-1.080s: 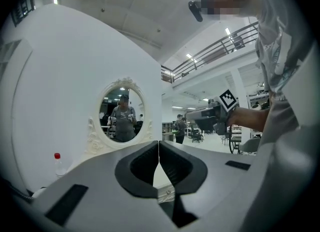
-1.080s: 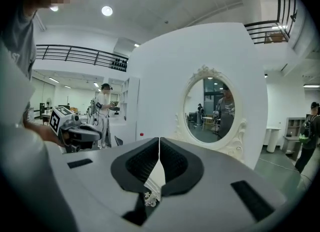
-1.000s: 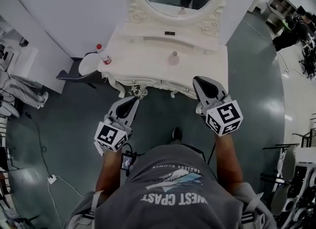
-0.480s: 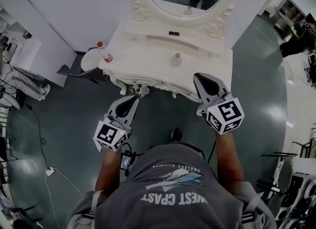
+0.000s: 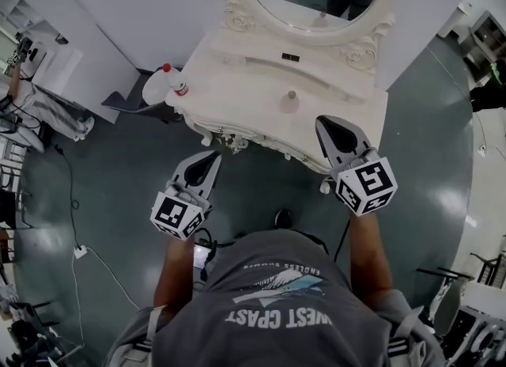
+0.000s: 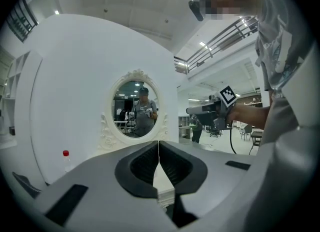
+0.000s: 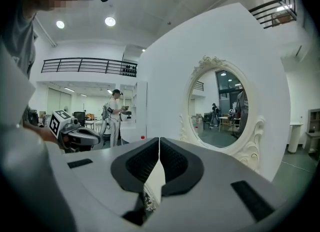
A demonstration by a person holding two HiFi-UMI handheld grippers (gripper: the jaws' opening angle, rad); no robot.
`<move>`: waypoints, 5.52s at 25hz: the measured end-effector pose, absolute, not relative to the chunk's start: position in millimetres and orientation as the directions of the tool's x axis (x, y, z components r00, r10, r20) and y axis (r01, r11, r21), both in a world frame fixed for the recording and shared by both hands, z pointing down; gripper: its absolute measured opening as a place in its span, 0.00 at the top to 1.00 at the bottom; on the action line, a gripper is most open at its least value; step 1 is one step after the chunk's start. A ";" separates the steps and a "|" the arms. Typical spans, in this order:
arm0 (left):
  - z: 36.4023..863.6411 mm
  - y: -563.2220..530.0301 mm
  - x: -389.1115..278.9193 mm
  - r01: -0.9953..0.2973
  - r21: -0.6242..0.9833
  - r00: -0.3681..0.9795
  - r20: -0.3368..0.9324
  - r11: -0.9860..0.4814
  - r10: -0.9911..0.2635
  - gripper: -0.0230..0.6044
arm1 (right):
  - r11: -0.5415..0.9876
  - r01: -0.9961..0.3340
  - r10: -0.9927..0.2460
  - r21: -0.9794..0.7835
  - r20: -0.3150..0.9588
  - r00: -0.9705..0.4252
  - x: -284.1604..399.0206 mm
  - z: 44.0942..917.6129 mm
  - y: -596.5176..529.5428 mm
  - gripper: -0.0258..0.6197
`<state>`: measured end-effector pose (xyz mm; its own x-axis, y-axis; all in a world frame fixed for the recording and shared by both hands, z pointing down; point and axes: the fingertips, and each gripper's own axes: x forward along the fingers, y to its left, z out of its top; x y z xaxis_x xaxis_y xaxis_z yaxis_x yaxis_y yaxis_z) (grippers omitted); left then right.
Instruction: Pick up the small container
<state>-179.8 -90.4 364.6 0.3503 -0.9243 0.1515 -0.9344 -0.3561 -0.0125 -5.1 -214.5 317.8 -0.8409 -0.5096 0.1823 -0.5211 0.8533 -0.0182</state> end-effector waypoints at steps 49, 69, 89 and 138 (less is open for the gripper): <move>512.7 -367.6 -99.8 -0.748 0.104 0.657 0.247 -0.655 -0.712 0.88 | 0.601 -0.797 -0.692 -0.061 0.458 -0.557 99.5 412.9 -307.3 0.92; 593.2 -399.9 -60.0 -0.753 0.096 0.638 0.347 -0.651 -0.687 0.45 | 0.567 -0.816 -0.671 -0.109 0.514 -0.535 131.3 455.4 -304.4 0.91; 630.6 -420.8 -62.8 -0.813 0.071 0.562 0.354 -0.578 -0.747 0.66 | 0.538 -0.833 -0.659 -0.132 0.549 -0.513 138.5 479.7 -299.9 0.91; 430.6 -325.2 -165.6 -0.791 -0.157 0.521 0.334 -0.592 -0.785 0.77 | 0.755 -0.655 -0.602 -0.032 0.362 -0.712 17.5 371.2 -315.9 0.92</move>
<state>-165.6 -325.2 430.6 0.5212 -0.7853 0.3341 -0.7908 -0.5916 -0.1569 17.5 -315.9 371.2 -0.7119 -0.6017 0.3622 -0.6547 0.7552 -0.0325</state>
